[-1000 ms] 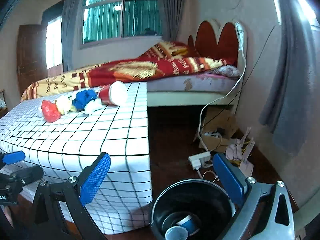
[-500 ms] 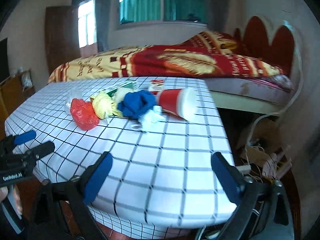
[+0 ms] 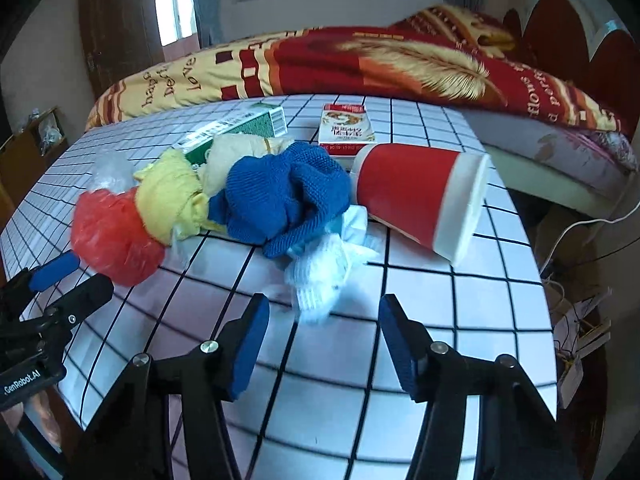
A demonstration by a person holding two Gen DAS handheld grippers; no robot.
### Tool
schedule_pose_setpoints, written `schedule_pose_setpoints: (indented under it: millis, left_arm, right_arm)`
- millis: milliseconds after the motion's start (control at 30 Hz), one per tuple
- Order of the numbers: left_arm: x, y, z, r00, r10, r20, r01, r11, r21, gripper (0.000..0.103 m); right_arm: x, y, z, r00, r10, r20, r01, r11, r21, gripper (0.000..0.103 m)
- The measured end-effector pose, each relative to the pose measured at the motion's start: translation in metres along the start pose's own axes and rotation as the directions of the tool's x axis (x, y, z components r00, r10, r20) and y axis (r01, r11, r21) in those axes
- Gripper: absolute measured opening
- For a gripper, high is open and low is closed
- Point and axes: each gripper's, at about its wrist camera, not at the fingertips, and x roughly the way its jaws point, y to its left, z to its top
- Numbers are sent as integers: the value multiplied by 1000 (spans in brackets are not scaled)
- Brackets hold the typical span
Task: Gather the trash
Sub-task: 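Grasp the red plastic bag with the left tool while the right tool grasps the white tissue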
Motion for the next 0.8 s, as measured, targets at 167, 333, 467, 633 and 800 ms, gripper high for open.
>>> schedule_pose_setpoints:
  millis: [167, 333, 467, 633, 800]
  left_arm:
    - [13, 8, 9, 999, -29, -23, 28, 999, -24, 63]
    - [7, 12, 7, 999, -50, -19, 50, 999, -6, 19]
    - [-10, 12, 0, 998, -57, 11, 57, 998, 7, 17]
    - [-26, 10, -4, 997, -62, 35, 62, 998, 5, 17]
    - [-43, -1, -13, 996, -74, 44, 72, 997, 32, 17]
  right_arm:
    - [10, 2, 5, 1000, 22, -15, -22, 1000, 8, 27]
    - [1, 2, -1, 1000, 18, 11, -18, 1000, 16, 22]
    - [-16, 0, -9, 999, 4, 50, -5, 1000, 29, 21]
    - [-35, -5, -16, 997, -7, 80, 4, 999, 46, 21]
    - [-60, -8, -32, 994, -15, 109, 9, 998, 59, 21]
